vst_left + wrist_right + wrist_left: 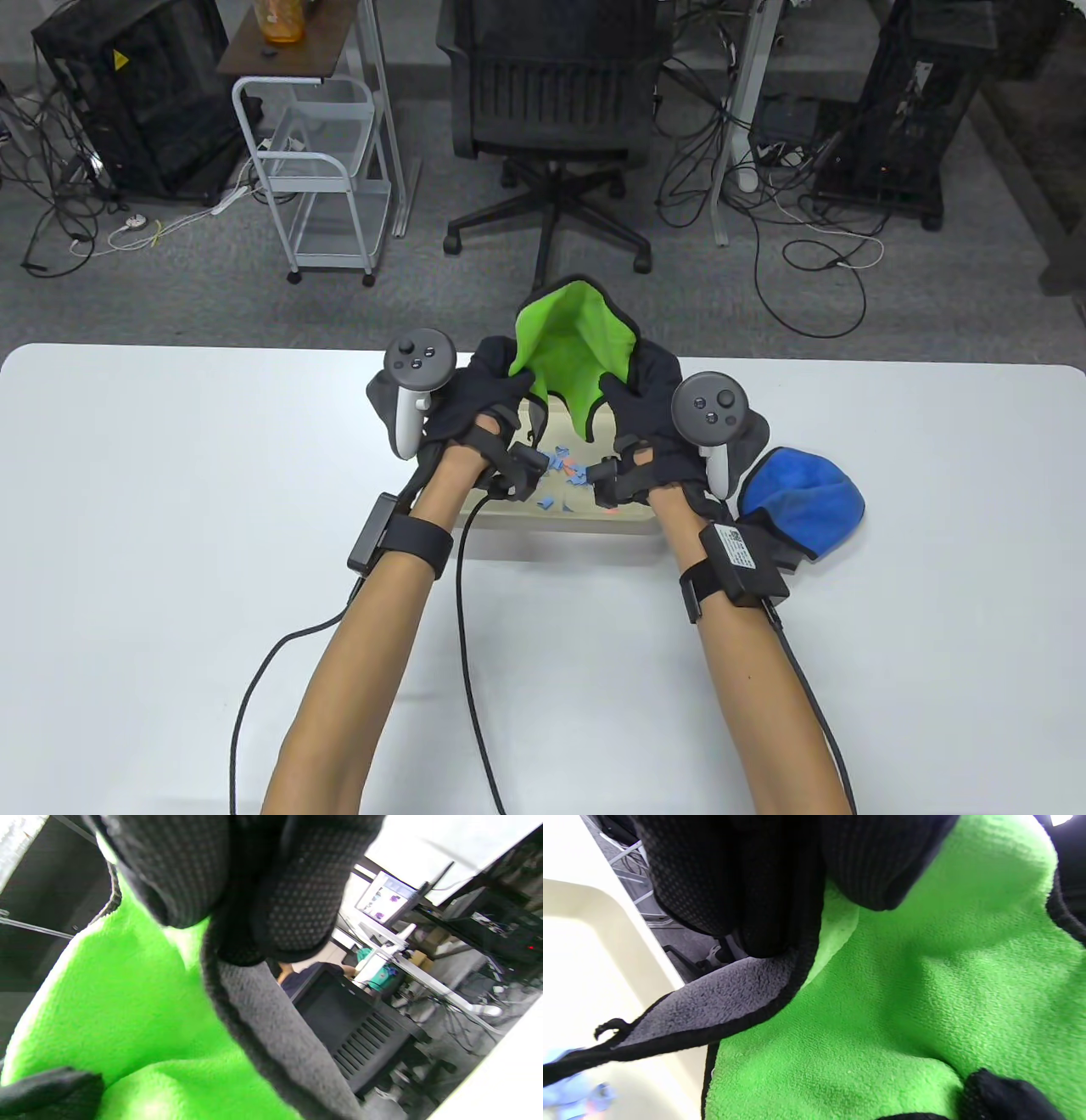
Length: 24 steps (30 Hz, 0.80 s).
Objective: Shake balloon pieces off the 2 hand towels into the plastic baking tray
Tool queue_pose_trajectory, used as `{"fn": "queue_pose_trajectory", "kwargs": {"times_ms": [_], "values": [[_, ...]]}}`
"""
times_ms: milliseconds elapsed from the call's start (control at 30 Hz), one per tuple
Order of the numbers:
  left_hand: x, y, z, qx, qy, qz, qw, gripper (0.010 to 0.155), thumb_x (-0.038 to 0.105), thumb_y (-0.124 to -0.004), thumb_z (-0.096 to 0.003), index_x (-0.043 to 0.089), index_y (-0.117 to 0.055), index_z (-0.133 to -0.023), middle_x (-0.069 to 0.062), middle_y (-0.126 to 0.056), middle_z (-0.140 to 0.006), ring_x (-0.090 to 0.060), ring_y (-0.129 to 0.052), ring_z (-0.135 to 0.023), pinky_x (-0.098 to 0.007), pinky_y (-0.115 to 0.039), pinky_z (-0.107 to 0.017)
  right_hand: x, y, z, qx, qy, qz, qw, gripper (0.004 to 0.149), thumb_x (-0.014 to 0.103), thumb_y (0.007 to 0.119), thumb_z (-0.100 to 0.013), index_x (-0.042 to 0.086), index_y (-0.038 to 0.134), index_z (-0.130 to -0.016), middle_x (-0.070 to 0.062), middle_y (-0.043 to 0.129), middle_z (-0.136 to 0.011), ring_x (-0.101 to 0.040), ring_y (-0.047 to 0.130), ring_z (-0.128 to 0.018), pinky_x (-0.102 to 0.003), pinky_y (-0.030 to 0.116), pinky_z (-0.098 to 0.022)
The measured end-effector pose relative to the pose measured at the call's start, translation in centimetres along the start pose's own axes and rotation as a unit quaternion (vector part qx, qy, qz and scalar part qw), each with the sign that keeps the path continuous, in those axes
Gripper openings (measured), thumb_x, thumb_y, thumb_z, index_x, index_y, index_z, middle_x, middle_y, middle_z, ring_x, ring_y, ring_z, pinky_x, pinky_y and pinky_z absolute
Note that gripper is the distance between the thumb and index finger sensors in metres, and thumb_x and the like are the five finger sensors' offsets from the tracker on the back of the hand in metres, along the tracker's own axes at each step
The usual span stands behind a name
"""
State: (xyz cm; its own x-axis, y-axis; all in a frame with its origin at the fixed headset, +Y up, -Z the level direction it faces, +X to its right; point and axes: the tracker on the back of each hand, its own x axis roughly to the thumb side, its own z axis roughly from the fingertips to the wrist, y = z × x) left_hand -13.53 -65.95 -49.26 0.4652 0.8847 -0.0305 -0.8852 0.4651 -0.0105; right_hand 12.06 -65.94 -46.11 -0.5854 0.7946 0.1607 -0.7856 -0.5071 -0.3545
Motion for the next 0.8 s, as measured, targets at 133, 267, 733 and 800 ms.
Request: {"fn": "queue_pose_trajectory", "kwargs": {"times_ms": [133, 267, 733, 800], "values": [[-2.5, -1.0, 0.0, -0.018, 0.024, -0.007, 1.0, 0.038, 0.033, -0.08, -0.0382, 0.042, -0.068, -0.073, 0.011, -0.086, -0.083, -0.025, -0.098, -0.084, -0.043, -0.086, -0.058, -2.6, 1.3, 0.8, 0.025, 0.036, -0.014, 0.999, 0.04, 0.034, 0.089, -0.036, 0.034, 0.076, -0.074, 0.004, 0.077, -0.095, 0.001, 0.102, -0.067, -0.014, 0.097, -0.046], [-3.3, -1.2, 0.0, -0.026, 0.031, -0.005, 0.999, 0.038, 0.033, -0.08, -0.0384, 0.042, -0.068, -0.073, 0.011, -0.086, -0.083, -0.025, -0.097, -0.084, -0.043, -0.086, -0.058, -3.2, 1.3, 0.9, 0.03, 0.037, 0.0, 0.999, 0.04, 0.034, 0.09, -0.036, 0.034, 0.077, -0.074, 0.004, 0.078, -0.095, 0.001, 0.102, -0.067, -0.015, 0.097, -0.046], [0.6, -0.1, -0.6, -0.033, 0.021, 0.072, 0.997, 0.038, 0.034, -0.079, -0.0388, 0.042, -0.067, -0.073, 0.01, -0.085, -0.084, -0.026, -0.097, -0.085, -0.044, -0.085, -0.058, -5.5, -0.9, 1.9, 0.108, 0.051, 0.038, 0.992, 0.073, 0.045, 0.086, -0.037, 0.023, 0.053, -0.098, -0.007, 0.048, -0.113, -0.029, 0.072, -0.095, -0.04, 0.077, -0.063], [1.4, -0.1, -0.6, -0.032, 0.019, 0.077, 0.996, 0.037, 0.035, -0.08, -0.0388, 0.042, -0.067, -0.073, 0.01, -0.085, -0.084, -0.026, -0.097, -0.085, -0.045, -0.085, -0.058, -6.3, -1.3, 3.1, 0.114, 0.05, 0.026, 0.992, 0.076, 0.045, 0.086, -0.037, 0.022, 0.05, -0.1, -0.008, 0.044, -0.114, -0.032, 0.068, -0.097, -0.042, 0.075, -0.064]]}}
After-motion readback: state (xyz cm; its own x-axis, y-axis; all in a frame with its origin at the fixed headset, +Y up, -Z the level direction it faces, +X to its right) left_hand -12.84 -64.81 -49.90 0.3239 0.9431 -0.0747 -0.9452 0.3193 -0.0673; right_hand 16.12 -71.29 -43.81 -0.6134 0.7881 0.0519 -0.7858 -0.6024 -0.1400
